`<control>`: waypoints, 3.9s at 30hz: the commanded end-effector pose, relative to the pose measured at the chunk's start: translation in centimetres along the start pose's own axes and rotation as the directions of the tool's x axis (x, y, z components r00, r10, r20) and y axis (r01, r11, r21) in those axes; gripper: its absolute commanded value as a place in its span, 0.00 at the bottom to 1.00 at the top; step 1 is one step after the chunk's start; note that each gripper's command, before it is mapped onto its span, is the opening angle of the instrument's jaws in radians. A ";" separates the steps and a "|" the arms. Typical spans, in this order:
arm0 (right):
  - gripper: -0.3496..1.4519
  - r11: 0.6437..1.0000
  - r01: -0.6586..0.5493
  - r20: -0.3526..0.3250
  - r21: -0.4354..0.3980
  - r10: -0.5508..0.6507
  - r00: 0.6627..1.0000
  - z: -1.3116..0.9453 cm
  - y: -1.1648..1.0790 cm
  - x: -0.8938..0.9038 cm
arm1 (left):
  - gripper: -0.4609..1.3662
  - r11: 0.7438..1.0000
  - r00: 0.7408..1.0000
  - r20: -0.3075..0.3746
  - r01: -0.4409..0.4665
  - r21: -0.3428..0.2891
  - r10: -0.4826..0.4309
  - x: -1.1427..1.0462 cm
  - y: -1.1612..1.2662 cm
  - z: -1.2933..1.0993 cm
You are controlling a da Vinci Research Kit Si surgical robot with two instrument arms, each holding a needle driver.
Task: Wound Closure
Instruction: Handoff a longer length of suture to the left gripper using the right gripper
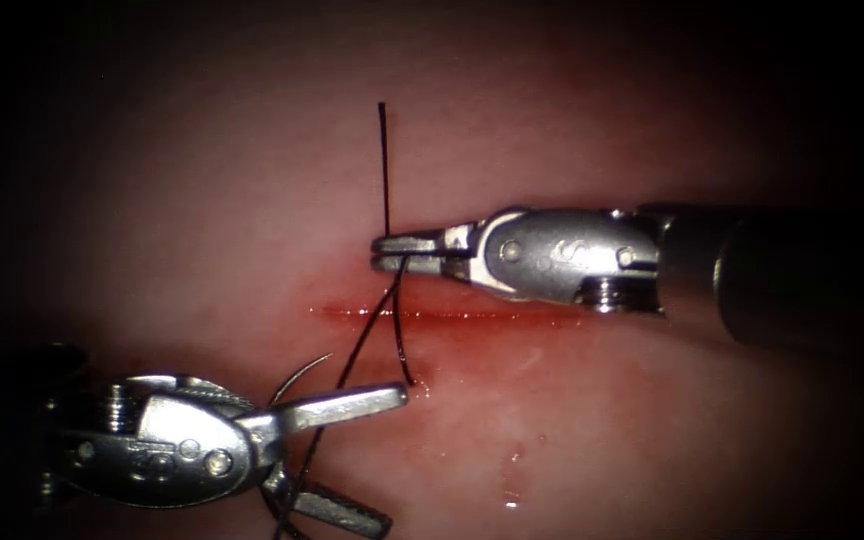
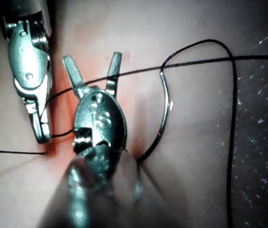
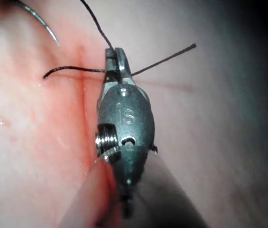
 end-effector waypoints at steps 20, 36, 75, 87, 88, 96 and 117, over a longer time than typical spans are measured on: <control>0.00 1.000 -0.001 0.001 0.005 0.001 1.000 0.07 0.03 -0.06 | 0.58 1.000 1.000 0.012 -0.011 -0.004 0.011 0.00 0.17 -0.33; 0.00 1.000 -0.004 0.000 0.008 0.004 1.000 0.08 0.00 -0.07 | 0.52 1.000 1.000 0.018 -0.022 0.004 0.022 0.06 0.27 -0.31; 0.00 0.999 -0.025 -0.005 0.030 0.025 1.000 -0.01 -0.11 -0.04 | 0.06 0.994 0.990 0.087 -0.106 -0.024 0.107 0.03 0.11 -0.50; 0.00 0.995 -0.079 -0.004 0.053 0.079 0.997 -0.37 -0.40 0.14 | 0.06 0.992 0.990 0.080 -0.120 0.045 0.116 0.07 -0.06 -0.56; 0.00 0.995 -0.084 -0.005 0.057 0.085 0.996 -0.40 -0.43 0.15 | 0.06 0.992 0.990 0.079 -0.118 0.051 0.114 0.07 -0.07 -0.57; 0.80 0.985 -0.151 -0.011 0.081 0.153 0.988 -0.59 -0.72 0.29 | 0.06 0.989 0.992 0.071 -0.115 0.095 0.109 0.06 -0.06 -0.77; 0.99 0.955 -0.265 -0.018 -0.135 0.265 0.964 -1.47 -0.45 0.72 | 0.06 0.983 0.990 0.068 -0.133 0.126 0.125 0.23 0.03 -1.06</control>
